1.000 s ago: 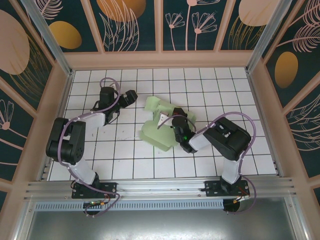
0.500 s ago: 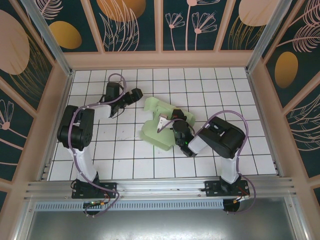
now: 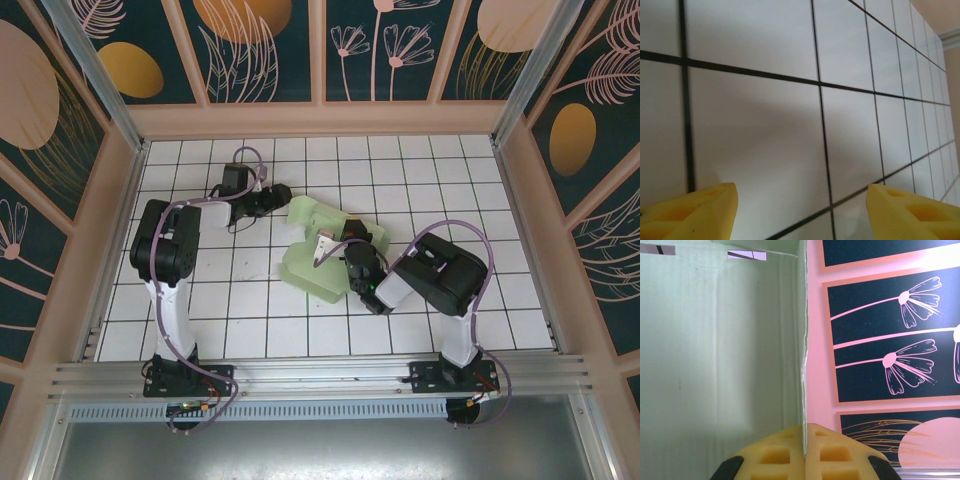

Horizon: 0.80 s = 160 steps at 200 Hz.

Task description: Fold the paper box

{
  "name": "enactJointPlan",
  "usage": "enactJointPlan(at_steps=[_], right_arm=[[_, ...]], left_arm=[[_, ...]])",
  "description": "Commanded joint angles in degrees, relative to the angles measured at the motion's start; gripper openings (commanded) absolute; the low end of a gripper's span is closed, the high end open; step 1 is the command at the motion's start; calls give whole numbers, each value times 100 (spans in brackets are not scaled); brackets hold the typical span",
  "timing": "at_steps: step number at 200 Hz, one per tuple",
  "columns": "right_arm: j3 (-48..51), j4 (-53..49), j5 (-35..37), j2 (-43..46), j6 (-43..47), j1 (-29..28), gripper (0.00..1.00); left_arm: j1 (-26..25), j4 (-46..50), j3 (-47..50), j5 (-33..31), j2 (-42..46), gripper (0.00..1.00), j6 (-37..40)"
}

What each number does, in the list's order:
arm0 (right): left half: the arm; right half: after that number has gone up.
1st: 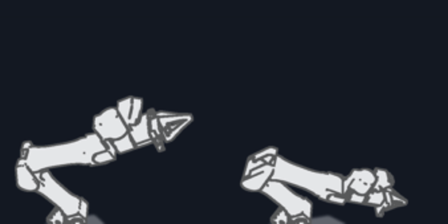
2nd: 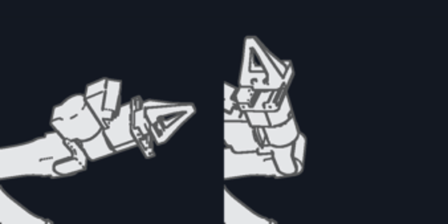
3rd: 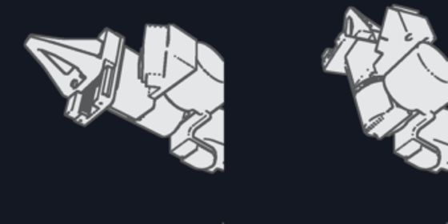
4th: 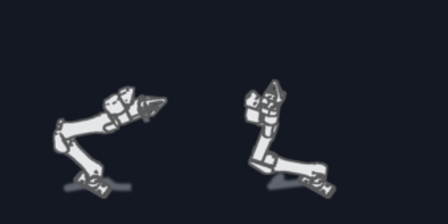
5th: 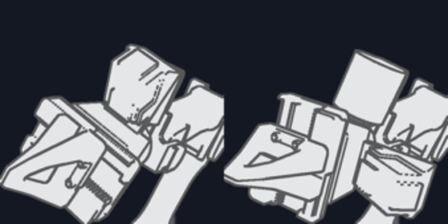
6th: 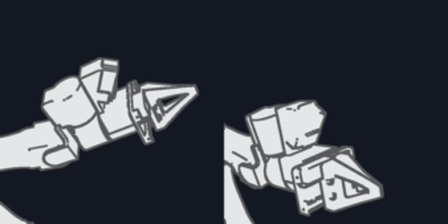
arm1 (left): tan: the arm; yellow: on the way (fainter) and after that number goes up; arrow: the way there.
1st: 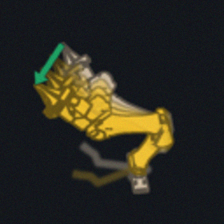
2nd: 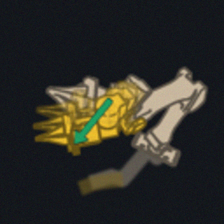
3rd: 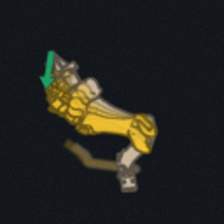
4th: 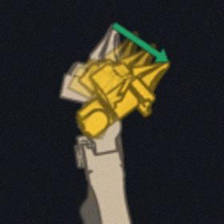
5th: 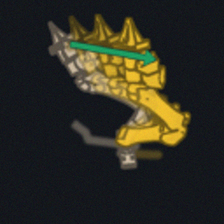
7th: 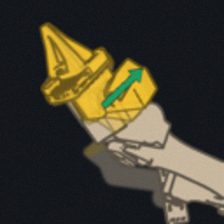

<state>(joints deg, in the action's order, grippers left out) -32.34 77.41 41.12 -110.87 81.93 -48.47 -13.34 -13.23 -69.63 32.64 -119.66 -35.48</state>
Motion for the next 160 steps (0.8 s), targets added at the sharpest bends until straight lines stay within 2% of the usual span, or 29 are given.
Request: enactJointPlan(at_steps=[1,34,66,116,160], right_arm=[[20,95,112,-59,-267,-34,0],[8,-19,110,-61,-397,-5,0],[-53,-74,95,-75,-459,3,0],[-71,-179,114,-83,-544,22,0],[-79,-122,98,-84,-496,26,0]], left_arm=[[-56,58,98,463,189,69,273],[-120,-857,842,865,662,71,249],[-167,-1586,1265,1003,748,71,140],[-177,-3410,2261,901,1144,69,-145],[-351,-3302,2202,1024,1047,69,250]])
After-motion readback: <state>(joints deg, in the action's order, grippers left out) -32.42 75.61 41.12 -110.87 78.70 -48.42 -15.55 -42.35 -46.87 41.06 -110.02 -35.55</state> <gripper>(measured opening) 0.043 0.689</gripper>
